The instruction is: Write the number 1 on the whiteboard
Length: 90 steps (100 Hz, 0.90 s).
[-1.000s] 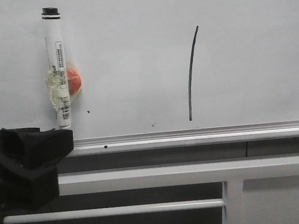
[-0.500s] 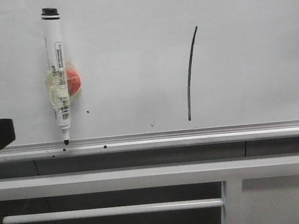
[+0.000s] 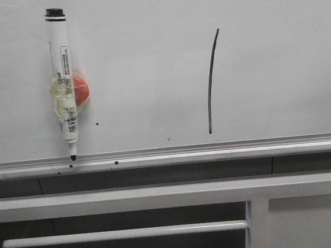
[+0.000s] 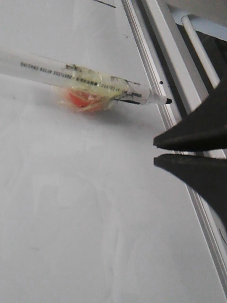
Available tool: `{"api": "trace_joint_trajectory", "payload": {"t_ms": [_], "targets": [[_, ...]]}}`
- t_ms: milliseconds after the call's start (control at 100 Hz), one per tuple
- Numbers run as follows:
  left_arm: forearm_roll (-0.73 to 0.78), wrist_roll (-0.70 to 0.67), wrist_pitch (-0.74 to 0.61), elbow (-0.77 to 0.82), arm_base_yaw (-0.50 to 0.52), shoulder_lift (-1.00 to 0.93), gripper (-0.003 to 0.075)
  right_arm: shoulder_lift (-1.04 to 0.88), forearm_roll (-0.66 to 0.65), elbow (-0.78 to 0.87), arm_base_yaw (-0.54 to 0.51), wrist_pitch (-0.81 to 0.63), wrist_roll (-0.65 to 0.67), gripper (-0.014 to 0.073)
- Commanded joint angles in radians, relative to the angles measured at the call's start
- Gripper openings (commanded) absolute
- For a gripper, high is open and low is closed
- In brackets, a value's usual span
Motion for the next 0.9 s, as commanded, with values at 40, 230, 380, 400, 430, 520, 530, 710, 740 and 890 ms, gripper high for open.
{"api": "trace_joint_trajectory", "payload": {"t_ms": [40, 230, 380, 400, 430, 520, 530, 710, 740, 890], "targets": [[0.006, 0.066, -0.247, -0.01, 0.002, -0.022, -0.002, 0.007, -0.001, 0.008, 0.002, -0.126, 0.007, -0.0063], [0.012, 0.091, -0.247, -0.01, 0.002, -0.022, -0.002, 0.007, 0.006, 0.086, 0.002, -0.147, 0.007, -0.0063], [0.019, 0.171, -0.247, -0.01, 0.002, -0.022, -0.002, 0.007, 0.006, 0.111, 0.002, -0.157, 0.007, -0.0064], [0.026, 0.173, -0.247, -0.01, 0.002, -0.022, -0.002, 0.007, 0.006, 0.111, 0.002, -0.162, 0.007, -0.0064], [0.04, 0.178, -0.247, -0.01, 0.002, -0.022, -0.002, 0.007, 0.006, 0.111, 0.002, -0.162, 0.007, -0.0064], [0.085, 0.178, -0.247, -0.01, 0.002, -0.022, -0.002, 0.007, 0.006, 0.111, 0.002, -0.162, 0.007, -0.0064], [0.093, 0.179, -0.247, -0.01, 0.002, -0.022, -0.002, 0.007, 0.006, 0.111, 0.002, -0.162, 0.007, -0.0064], [0.115, 0.186, -0.247, -0.01, 0.002, -0.022, -0.002, 0.007, 0.006, 0.111, 0.002, -0.162, 0.007, -0.0064], [0.113, 0.186, -0.247, -0.01, 0.002, -0.022, -0.002, 0.007, 0.006, 0.111, 0.002, -0.162, 0.007, -0.0064], [0.16, 0.186, -0.247, -0.01, 0.002, -0.022, -0.002, 0.007, 0.006, 0.111, 0.002, -0.162, 0.007, -0.0064]]}}
